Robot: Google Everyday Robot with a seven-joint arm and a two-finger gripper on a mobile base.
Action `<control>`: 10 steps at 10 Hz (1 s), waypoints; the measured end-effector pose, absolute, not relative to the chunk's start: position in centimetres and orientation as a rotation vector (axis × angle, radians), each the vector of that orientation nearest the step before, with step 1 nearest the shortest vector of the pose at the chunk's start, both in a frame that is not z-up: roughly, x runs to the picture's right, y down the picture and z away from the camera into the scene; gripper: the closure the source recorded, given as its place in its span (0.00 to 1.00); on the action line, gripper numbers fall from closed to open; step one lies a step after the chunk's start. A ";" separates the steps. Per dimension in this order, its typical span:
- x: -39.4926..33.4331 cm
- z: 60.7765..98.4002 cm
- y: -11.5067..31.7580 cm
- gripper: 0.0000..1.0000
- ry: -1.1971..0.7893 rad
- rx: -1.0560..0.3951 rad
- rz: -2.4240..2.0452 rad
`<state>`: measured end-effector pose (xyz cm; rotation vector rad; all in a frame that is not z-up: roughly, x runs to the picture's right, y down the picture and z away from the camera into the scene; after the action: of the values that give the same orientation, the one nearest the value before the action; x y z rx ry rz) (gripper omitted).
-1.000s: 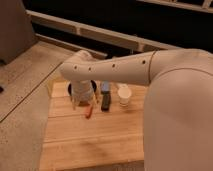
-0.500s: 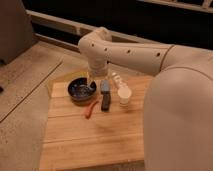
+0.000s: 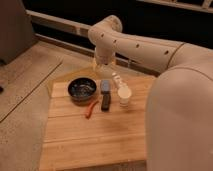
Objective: Place the white sponge in the ceramic bowl
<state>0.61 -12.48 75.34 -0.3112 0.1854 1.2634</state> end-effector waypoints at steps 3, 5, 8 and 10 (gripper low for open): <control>0.4 75.4 -12.5 0.35 0.185 -0.312 1.261; 1.0 75.9 -11.9 0.35 0.210 -0.308 1.250; 1.1 78.4 -11.2 0.35 0.265 -0.306 1.202; 1.2 80.6 -11.7 0.35 0.270 -0.305 1.185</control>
<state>1.19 -11.69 80.62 -0.3053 0.2695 1.1851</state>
